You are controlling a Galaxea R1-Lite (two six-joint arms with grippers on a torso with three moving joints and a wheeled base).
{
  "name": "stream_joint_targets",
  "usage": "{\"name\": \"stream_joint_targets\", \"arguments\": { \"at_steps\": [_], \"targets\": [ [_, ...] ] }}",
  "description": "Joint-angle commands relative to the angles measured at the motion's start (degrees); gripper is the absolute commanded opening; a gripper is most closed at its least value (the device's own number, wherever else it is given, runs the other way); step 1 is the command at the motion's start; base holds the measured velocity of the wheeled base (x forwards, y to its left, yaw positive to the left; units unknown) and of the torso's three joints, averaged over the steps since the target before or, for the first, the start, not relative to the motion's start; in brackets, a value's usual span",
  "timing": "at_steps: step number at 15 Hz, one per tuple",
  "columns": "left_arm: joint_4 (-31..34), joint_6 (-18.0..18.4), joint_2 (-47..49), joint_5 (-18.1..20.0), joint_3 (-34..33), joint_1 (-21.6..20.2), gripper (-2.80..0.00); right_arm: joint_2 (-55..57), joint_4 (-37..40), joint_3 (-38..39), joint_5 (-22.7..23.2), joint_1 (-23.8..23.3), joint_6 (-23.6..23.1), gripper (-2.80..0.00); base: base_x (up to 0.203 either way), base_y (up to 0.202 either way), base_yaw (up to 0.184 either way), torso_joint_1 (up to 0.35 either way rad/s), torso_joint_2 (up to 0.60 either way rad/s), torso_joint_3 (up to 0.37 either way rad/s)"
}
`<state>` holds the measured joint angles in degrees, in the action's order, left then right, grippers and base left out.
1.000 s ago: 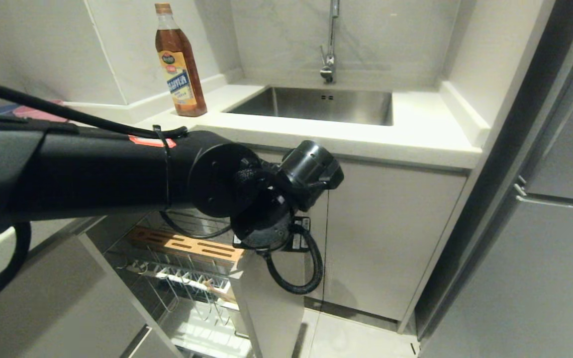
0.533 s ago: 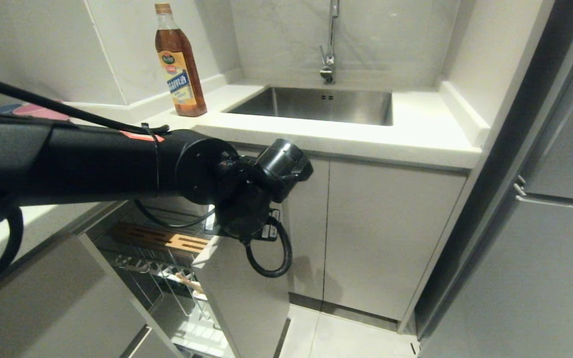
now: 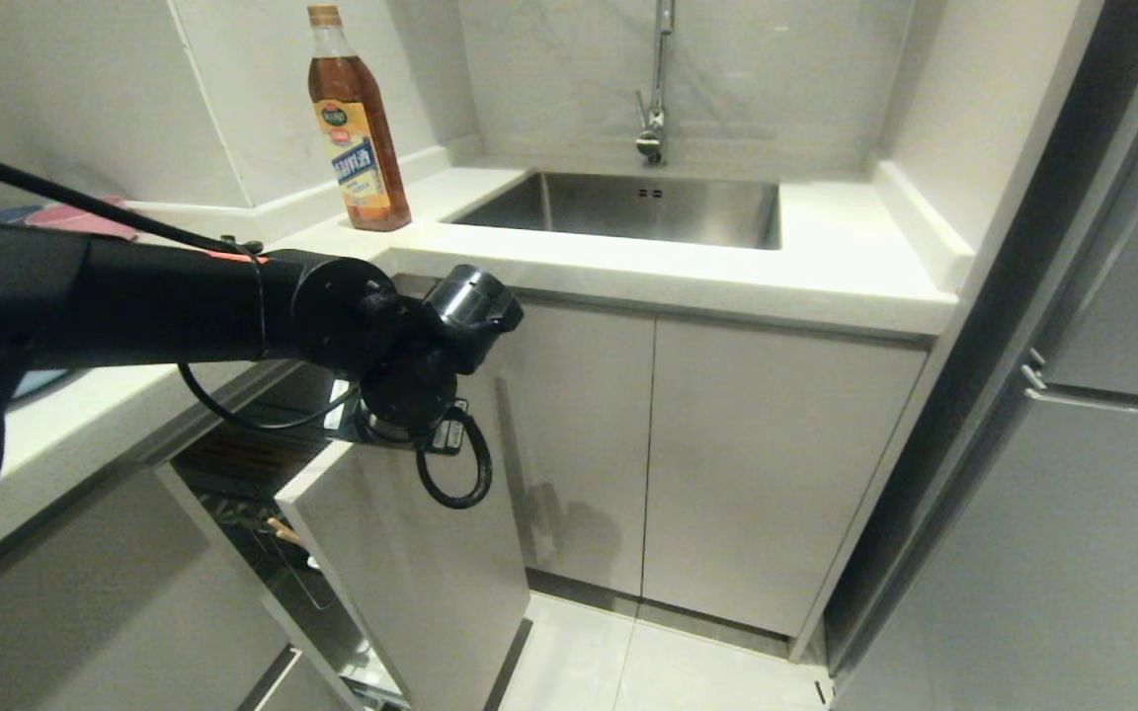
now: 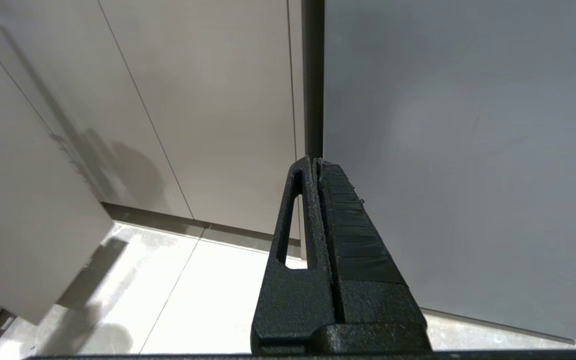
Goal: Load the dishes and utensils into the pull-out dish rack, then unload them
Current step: Close the cupboard
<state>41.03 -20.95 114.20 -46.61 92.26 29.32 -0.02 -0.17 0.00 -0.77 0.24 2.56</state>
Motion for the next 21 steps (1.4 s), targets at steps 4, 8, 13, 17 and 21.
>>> {"name": "stream_joint_targets", "arguments": {
  "at_steps": [4,8,13,17,21],
  "targets": [
    [0.0,2.7,0.0,-1.6,0.1,-5.9,-2.8,0.0,0.0,0.0,0.0,0.0,0.1,-2.8,0.0,0.0,0.0,0.0,0.0,0.0],
    [0.0,2.7,0.1,-1.9,0.1,-5.9,-2.8,0.0,0.0,0.0,0.0,0.0,0.0,-2.8,0.0,0.0,0.0,0.0,0.0,0.0],
    [0.0,2.6,0.2,-2.3,0.0,-5.7,-2.8,0.0,0.0,0.0,0.0,0.0,0.0,-2.8,0.0,0.0,0.0,0.0,0.0,0.0],
    [-0.1,2.4,-1.3,-2.3,0.0,-4.6,-2.8,0.0,0.0,0.0,0.0,0.0,0.0,-2.8,0.0,0.0,0.0,0.0,0.0,0.0],
    [-2.0,1.8,-10.6,-1.8,0.2,-0.5,-2.8,0.0,0.0,0.0,0.0,0.0,0.1,-2.8,0.0,0.0,0.0,0.0,0.0,0.0]
  ]
}}
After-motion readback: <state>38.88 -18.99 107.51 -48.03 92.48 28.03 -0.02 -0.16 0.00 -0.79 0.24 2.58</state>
